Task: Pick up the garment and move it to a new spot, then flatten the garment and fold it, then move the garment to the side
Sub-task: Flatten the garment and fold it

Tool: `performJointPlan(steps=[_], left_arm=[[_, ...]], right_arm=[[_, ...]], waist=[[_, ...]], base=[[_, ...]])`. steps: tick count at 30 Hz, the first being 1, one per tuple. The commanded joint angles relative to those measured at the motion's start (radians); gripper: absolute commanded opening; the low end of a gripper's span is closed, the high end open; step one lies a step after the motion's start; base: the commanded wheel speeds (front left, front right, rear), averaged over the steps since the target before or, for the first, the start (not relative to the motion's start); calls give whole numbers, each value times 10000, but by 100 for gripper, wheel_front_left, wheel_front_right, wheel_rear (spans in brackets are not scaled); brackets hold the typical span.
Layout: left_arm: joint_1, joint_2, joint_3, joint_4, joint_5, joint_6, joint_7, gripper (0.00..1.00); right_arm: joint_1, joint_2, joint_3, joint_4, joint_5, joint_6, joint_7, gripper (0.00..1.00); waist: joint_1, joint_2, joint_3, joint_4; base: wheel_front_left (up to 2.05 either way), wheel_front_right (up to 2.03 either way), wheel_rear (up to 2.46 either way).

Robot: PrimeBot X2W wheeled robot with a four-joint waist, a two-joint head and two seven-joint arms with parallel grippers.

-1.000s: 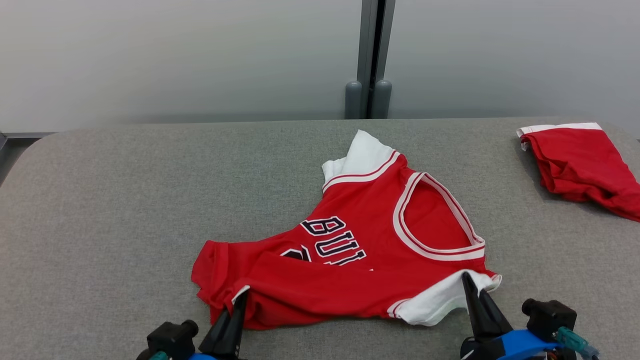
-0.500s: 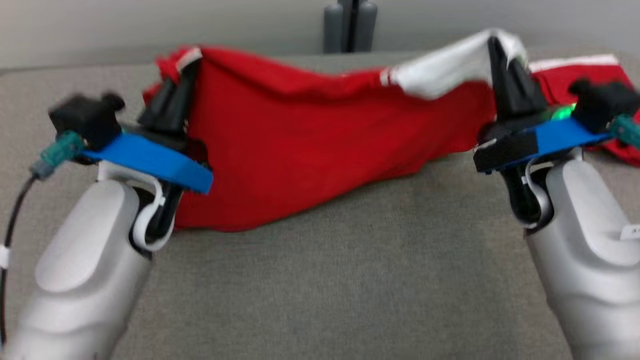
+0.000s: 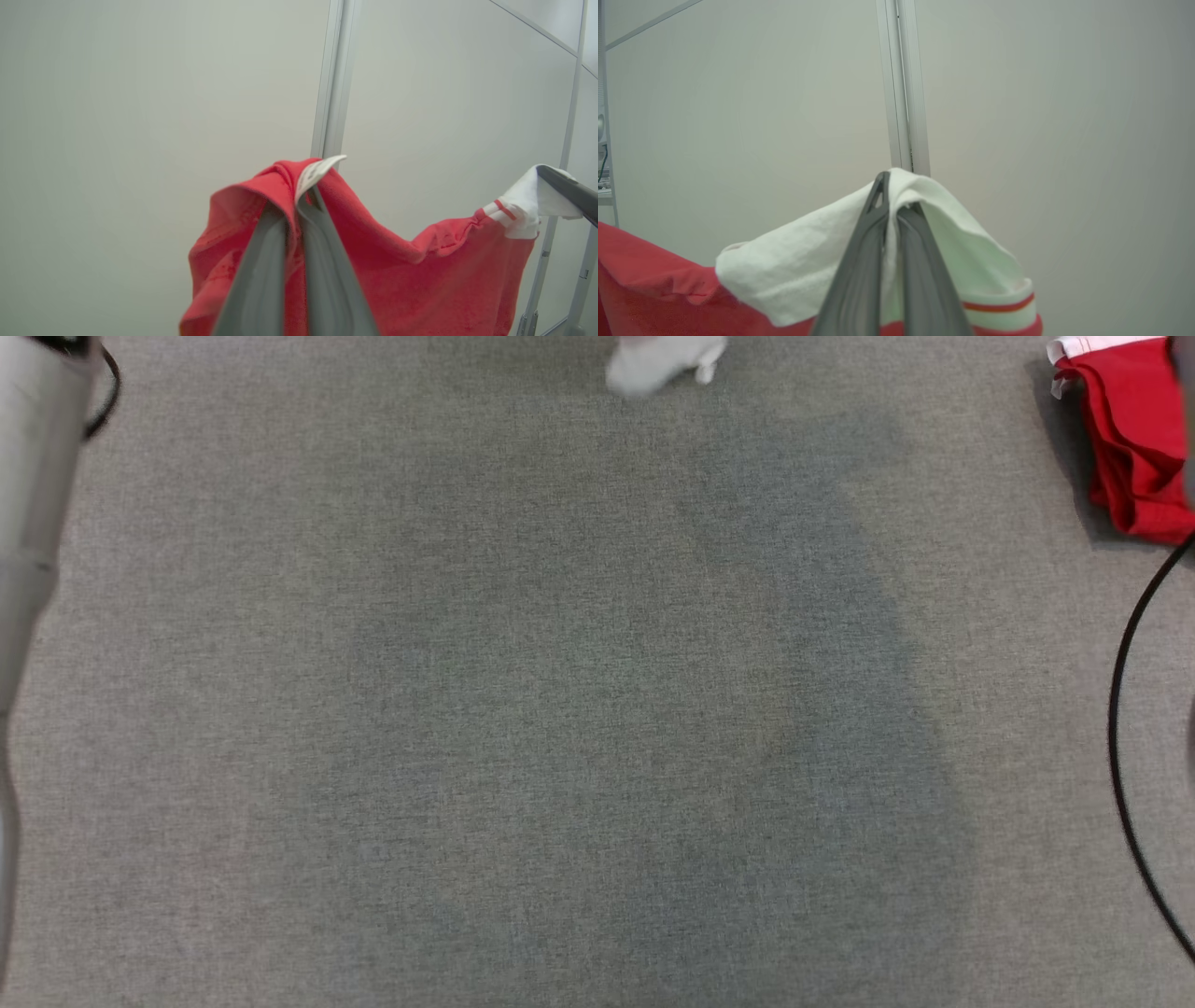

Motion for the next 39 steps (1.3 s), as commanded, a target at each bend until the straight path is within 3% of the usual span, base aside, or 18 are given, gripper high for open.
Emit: performJointPlan(steps=[1, 7, 14, 22, 31, 39], left_arm=[[-449, 62, -124, 213, -141, -26, -130, 0], [-1197, 228, -944, 865, -606, -26, -438, 0], [-65, 517, -1861, 1049, -1318, -26, -642, 0], [3033, 796, -1692, 155, -1469, -26, -681, 0], [7341, 572, -327, -1540, -366, -26, -684, 0], [10246, 319, 329, -2244, 521, -26, -685, 0]], right_arm=[[-505, -72, 89, 244, -32, 6, -78, 0], [-1344, 71, 694, 855, 175, 6, -154, 0], [123, 20, 1285, 425, 531, 6, -170, 0], [3673, -134, 1518, -996, 864, 6, -170, 0], [8421, -505, 1322, -3240, 1243, 6, -171, 0], [11898, -658, 1037, -4278, 1521, 6, -160, 0]], waist=[[-4, -5, 44, -10], [-4, -5, 159, -99], [-4, -5, 239, -116], [-4, -5, -111, -208], [-4, -5, -917, -193], [-4, -5, -1851, -86]], base=[[0, 0, 0], [0, 0, 0], [0, 0, 0], [0, 0, 0], [0, 0, 0], [0, 0, 0]])
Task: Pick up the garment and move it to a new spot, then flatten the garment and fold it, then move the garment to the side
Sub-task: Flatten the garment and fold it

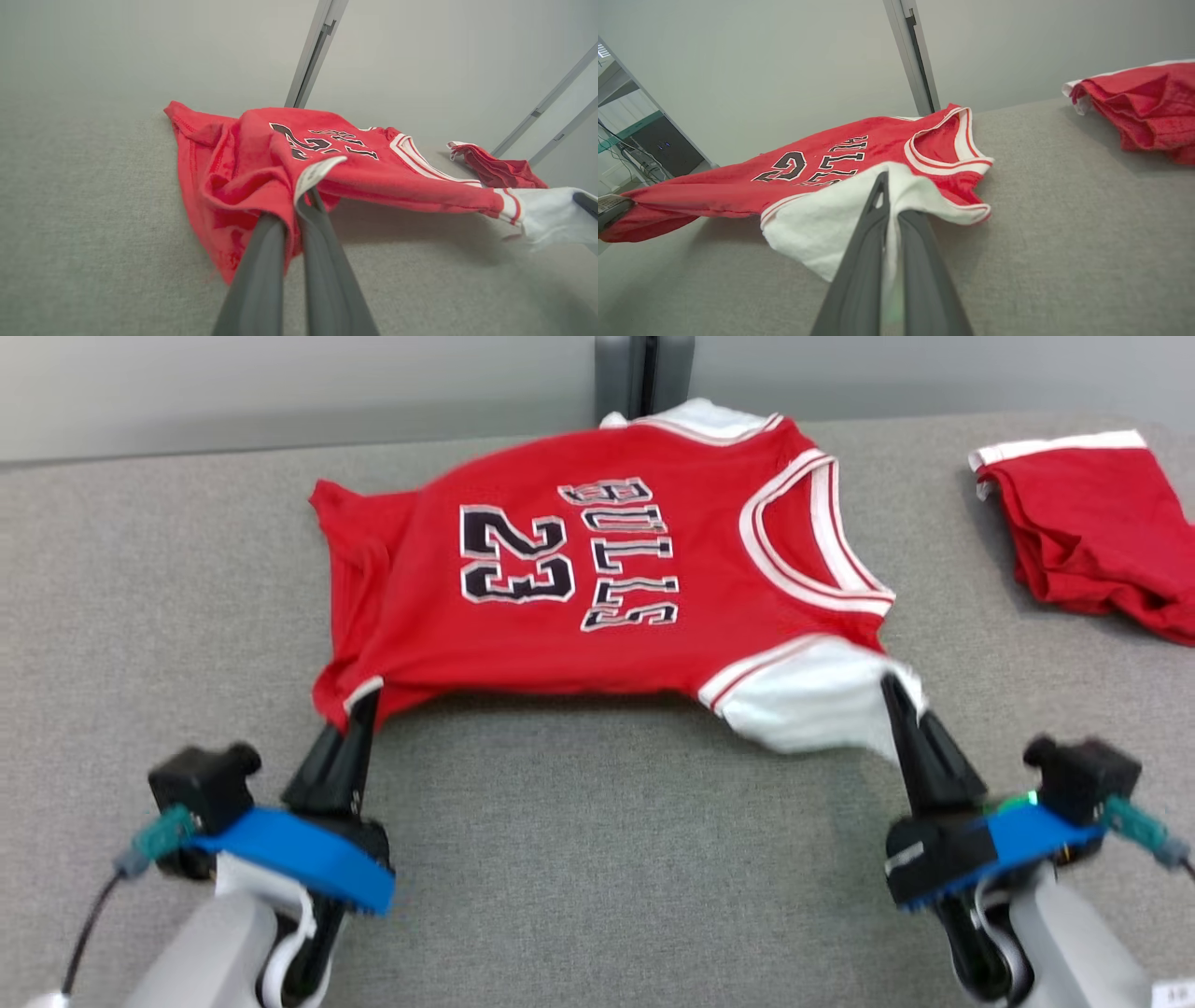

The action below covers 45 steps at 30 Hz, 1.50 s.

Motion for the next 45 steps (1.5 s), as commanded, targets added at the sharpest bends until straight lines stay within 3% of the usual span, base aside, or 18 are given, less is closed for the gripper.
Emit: performJointPlan(steps=[1, 14, 22, 32, 45], left_arm=[[232, -46, -7, -108, 83, -26, -44, 0], [3115, -183, 62, -735, 762, 154, -45, 0], [4041, -170, 62, -1163, 931, 235, -45, 0], [3856, -93, 52, -1124, 930, 145, -45, 0], [2785, 108, -457, -878, 1196, 45, 192, 0]], right_arm=[[349, -49, -92, -117, 57, 4, -14, 0], [4403, 570, -1076, -2189, -271, 6, 963, 0], [5835, 1070, -1732, -3547, -577, 6, 1913, 0], [5310, 1245, -2268, -3691, -444, 6, 2692, 0], [3261, 936, -2224, -2675, -553, 6, 3527, 0]], waist=[[3, 3, -139, -56], [3, 3, -1014, 102], [3, 3, -1308, 255], [3, 3, -1419, 303], [3, 3, -1188, 419]], base=[[0, 0, 0], [0, 0, 0], [0, 0, 0], [0, 0, 0], [0, 0, 0]])
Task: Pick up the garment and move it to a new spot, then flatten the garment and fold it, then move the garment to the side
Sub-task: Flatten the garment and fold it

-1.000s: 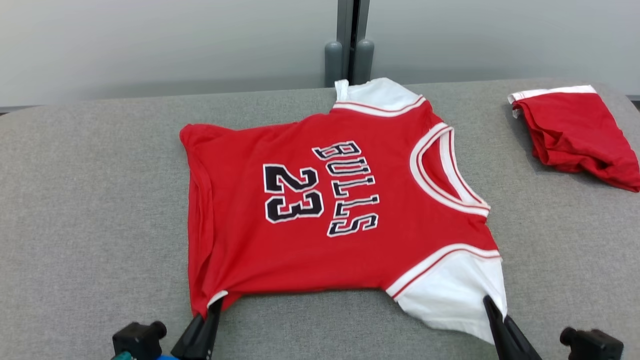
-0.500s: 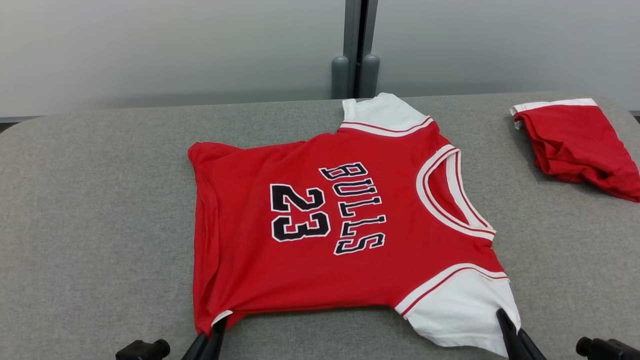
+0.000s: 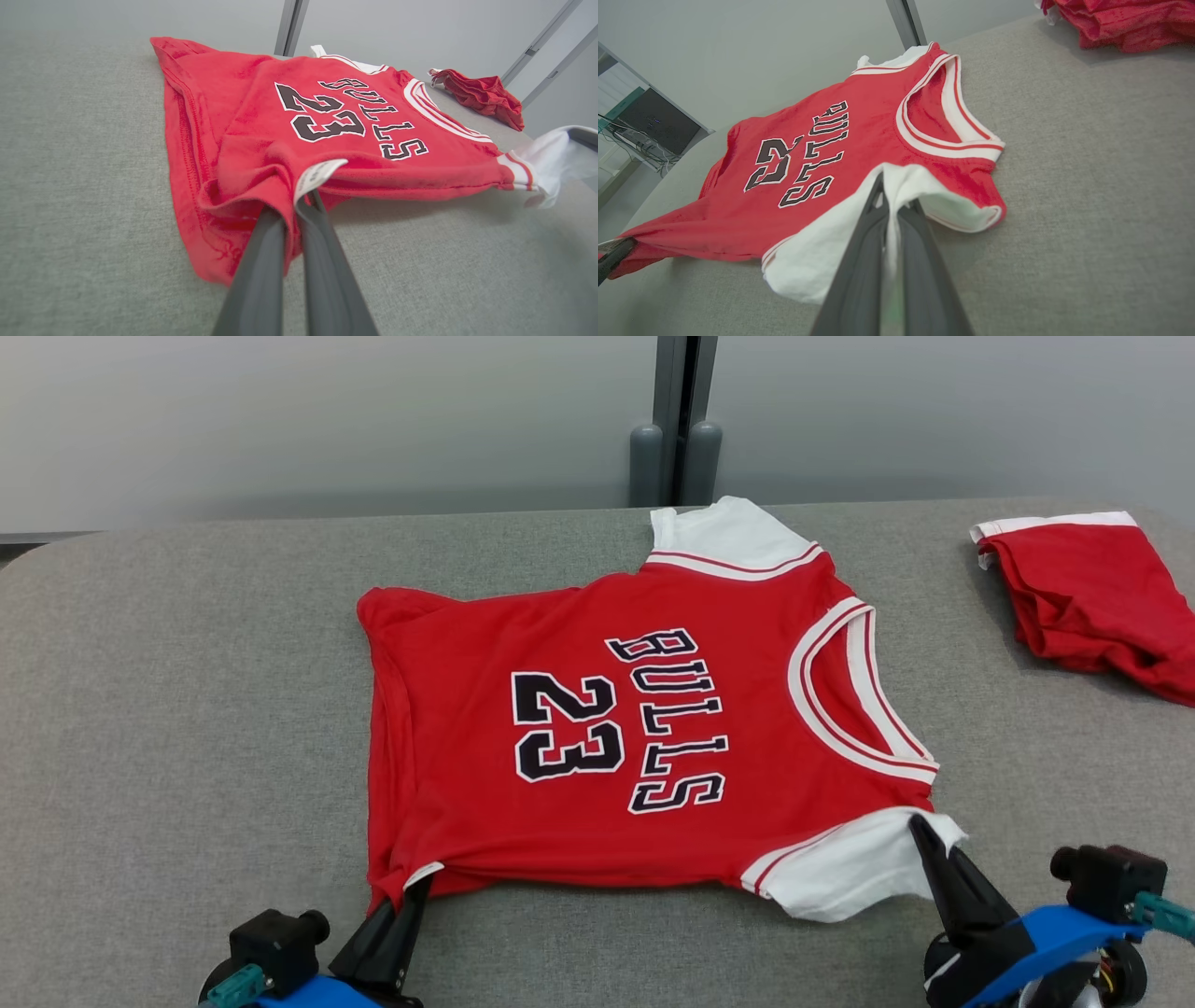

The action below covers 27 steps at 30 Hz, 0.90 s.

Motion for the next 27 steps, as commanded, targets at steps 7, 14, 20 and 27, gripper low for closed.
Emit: performJointPlan(steps=[7, 14, 20, 27], left_arm=[[-1055, 264, -324, 355, 54, -81, 151, 0], [-2256, 581, -1073, 896, -171, -74, 269, 0], [-3405, 850, -1982, 1674, -739, -76, 188, 0], [-4216, 803, -2726, 2546, -1248, -78, -63, 81]], right_arm=[[-1640, -270, 144, 884, -82, 6, 334, 0], [-3298, -433, 582, 2191, -112, 6, 314, 0], [-4821, -520, 956, 3775, -66, 6, -28, 0], [-5896, -351, 1333, 5242, 61, 6, -677, 100]], waist=[[-1, 0, 251, 45], [-1, 0, 569, 114], [-1, 0, 915, 141], [-1, 0, 1140, 139]], base=[[0, 0, 0], [0, 0, 0], [0, 0, 0], [0, 0, 0]])
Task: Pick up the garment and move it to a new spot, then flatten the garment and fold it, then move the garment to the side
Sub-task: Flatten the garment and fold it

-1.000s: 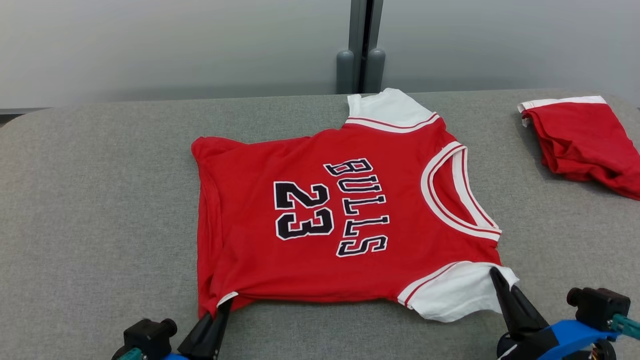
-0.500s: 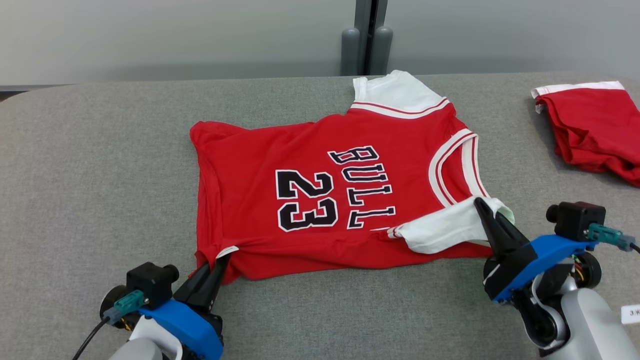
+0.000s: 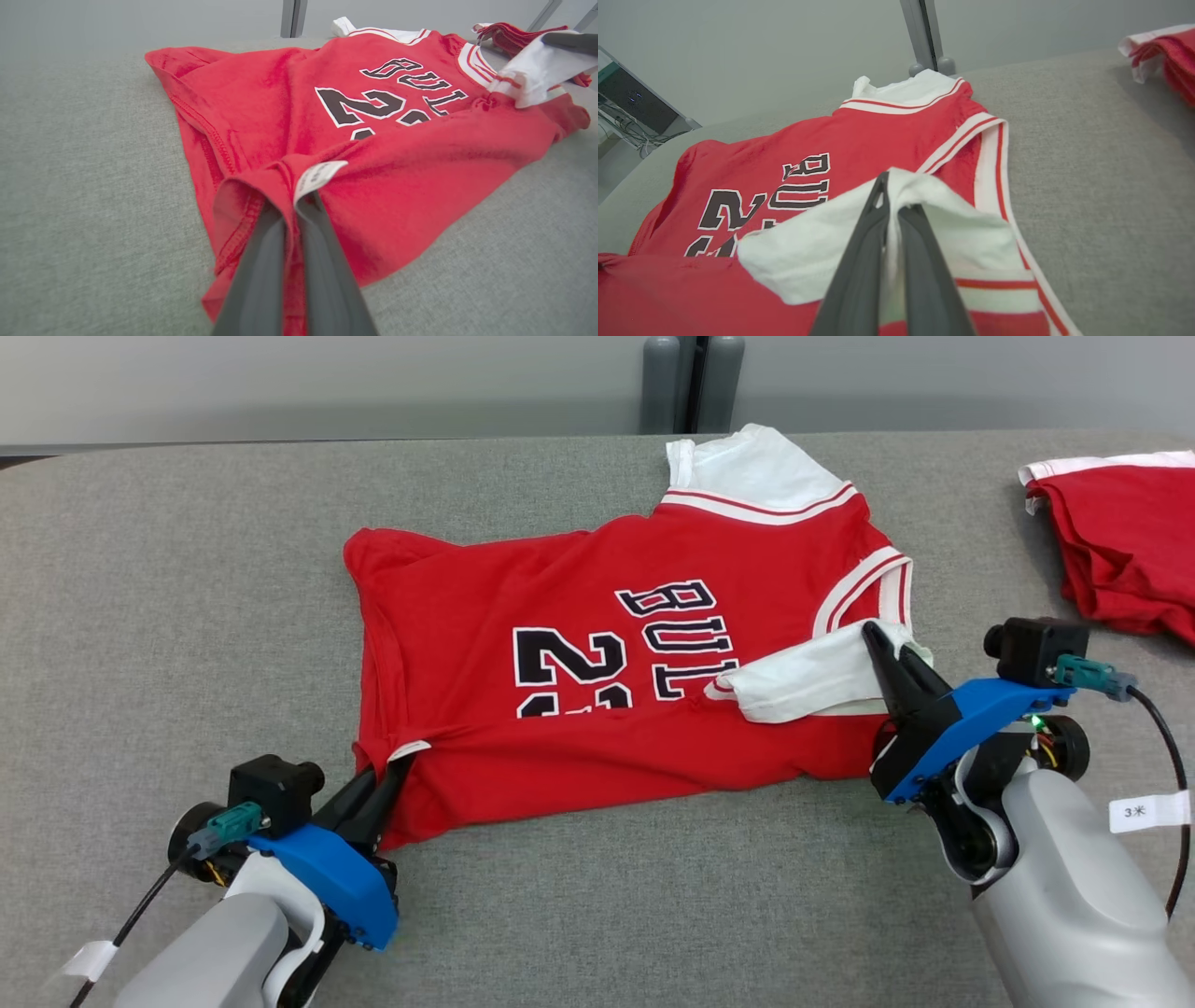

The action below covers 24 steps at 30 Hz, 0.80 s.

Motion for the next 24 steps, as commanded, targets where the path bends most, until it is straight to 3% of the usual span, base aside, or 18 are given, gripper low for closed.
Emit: performJointPlan(steps=[1, 6, 14, 24], left_arm=[[-250, -30, -22, 185, -104, -23, -115, 100], [-243, -166, 83, 594, -281, -23, -240, 100], [895, -294, 1504, 238, 251, 17, -245, 100], [1889, -890, 2505, 493, 1108, 150, -248, 100]], right_arm=[[-244, 48, 136, 229, 68, 6, -219, 100], [-381, -174, 513, 714, 35, 6, -981, 100], [579, -970, 1203, 793, -100, 6, -1987, 100], [1396, -1397, 1244, 900, -432, 6, -2106, 100]], waist=[[-1, -2, 27, 12], [-1, -2, -64, 9], [-1, -2, -611, 66], [-1, -2, -709, 10]], base=[[0, 0, 0], [0, 0, 0], [0, 0, 0], [0, 0, 0]])
